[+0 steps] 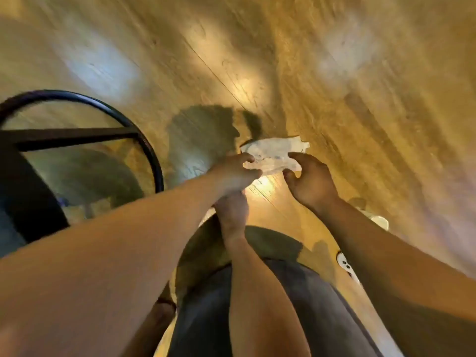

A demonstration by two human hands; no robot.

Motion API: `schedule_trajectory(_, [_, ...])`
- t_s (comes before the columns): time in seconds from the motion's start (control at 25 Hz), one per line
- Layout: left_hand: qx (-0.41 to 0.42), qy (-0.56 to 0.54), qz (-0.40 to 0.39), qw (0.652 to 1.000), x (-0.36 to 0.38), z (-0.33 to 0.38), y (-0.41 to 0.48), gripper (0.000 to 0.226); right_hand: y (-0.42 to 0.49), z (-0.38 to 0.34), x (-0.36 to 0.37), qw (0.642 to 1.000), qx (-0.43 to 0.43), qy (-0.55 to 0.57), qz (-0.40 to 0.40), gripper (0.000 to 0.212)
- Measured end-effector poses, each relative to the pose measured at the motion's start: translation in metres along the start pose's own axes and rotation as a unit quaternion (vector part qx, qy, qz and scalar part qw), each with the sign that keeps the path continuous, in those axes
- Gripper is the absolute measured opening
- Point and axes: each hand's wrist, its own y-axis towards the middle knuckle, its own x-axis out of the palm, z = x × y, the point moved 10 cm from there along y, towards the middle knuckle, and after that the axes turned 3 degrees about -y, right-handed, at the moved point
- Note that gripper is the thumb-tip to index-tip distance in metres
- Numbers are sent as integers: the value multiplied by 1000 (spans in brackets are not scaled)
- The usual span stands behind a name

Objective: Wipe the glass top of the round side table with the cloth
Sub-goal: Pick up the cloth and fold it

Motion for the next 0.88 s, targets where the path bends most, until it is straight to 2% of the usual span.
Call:
schedule_trajectory(0.08, [-26,-95,-17,995,22,-8,39,44,39,17,41,998,-31,-54,-30,48])
schedule_trajectory(0.16, [-28,-195,30,980,29,-20,67,40,66,22,75,986,-75,-137,-65,56])
schedule_trajectory(0.2, [-7,-230,55,972,28,-20,71,38,77,23,86,979,-90,-172,-63,58])
schedule_trajectory(0.32, [-72,-345,15,936,36,-33,81,28,95,14,84,969,-97,-223,-34,47])
schedule_trajectory(0.4, [-57,-372,34,926,16,-27,59,20,87,-3,62,987,-91,-126,-47,32])
schedule_trajectory(0.52, [12,-417,96,904,-24,3,-29,25,34,-43,-12,996,-36,59,-59,19])
schedule_trajectory(0.6, [70,-461,108,878,-56,21,-102,41,-21,-97,-52,982,-35,162,-86,26])
schedule_trajectory(0.68, [88,-499,119,854,-91,19,-176,53,-76,-158,-78,955,-19,265,-130,30])
schedule_trajectory(0.8, [133,-550,142,812,-130,-18,-281,40,-141,-255,-86,932,-45,310,-180,27])
schedule_trajectory(0.88, [153,-572,171,788,-144,-59,-326,26,-172,-288,-68,907,1,365,-209,21])
